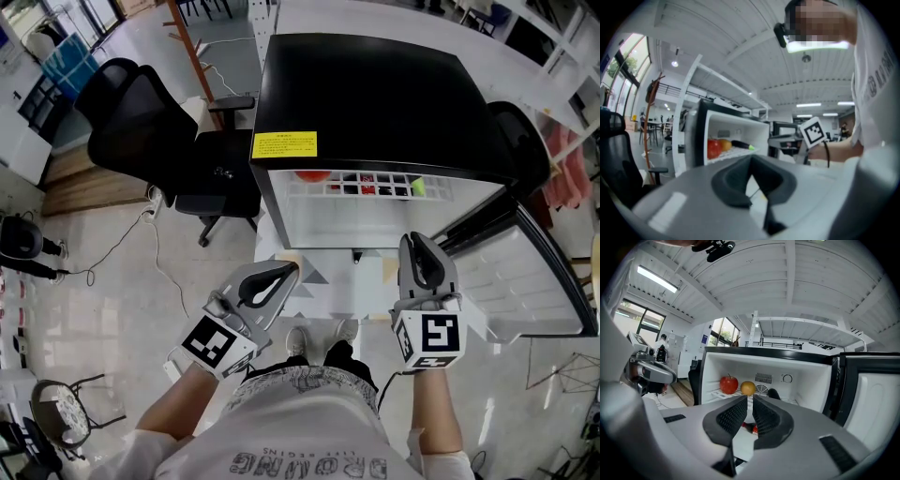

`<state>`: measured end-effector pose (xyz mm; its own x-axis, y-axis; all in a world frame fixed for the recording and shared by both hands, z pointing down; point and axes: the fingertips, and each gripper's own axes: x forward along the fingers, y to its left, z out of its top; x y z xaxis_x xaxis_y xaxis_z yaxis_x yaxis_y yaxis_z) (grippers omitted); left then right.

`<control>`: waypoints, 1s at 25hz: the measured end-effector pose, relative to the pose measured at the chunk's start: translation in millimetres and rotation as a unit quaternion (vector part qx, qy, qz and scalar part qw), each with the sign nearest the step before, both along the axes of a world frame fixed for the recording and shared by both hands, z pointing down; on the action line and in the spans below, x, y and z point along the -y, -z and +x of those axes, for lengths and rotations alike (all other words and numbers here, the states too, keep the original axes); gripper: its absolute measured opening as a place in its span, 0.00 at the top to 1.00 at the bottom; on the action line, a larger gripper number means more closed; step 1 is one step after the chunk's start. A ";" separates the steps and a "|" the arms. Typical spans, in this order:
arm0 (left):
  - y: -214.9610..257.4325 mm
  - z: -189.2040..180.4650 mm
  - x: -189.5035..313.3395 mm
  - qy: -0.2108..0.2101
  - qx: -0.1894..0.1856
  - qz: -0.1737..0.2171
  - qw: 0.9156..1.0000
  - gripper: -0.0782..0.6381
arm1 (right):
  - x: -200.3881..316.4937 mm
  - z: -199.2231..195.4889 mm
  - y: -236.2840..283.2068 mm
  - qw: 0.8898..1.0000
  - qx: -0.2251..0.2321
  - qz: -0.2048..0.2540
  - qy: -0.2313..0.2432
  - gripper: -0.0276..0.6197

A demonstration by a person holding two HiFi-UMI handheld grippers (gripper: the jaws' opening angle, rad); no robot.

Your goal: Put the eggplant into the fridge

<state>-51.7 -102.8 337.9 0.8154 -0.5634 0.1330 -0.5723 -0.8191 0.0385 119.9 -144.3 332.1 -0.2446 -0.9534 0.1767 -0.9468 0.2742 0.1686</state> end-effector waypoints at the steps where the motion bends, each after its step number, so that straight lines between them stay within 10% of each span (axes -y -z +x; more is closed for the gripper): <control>1: 0.4 0.2 -0.4 -0.001 -0.001 0.000 1.000 0.88 | -1.9 -0.3 -0.6 1.000 0.001 -0.001 0.001 0.90; 25: 1.4 11.9 8.9 -0.005 -0.003 -0.001 1.000 0.88 | -19.2 -10.9 -7.4 0.999 0.035 -0.016 0.038 0.95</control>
<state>-39.8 -111.7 336.4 0.8221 -0.5544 0.1294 -0.5634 -0.8250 0.0442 109.0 -125.1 339.5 -0.3291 -0.9255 0.1875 -0.9322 0.3501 0.0922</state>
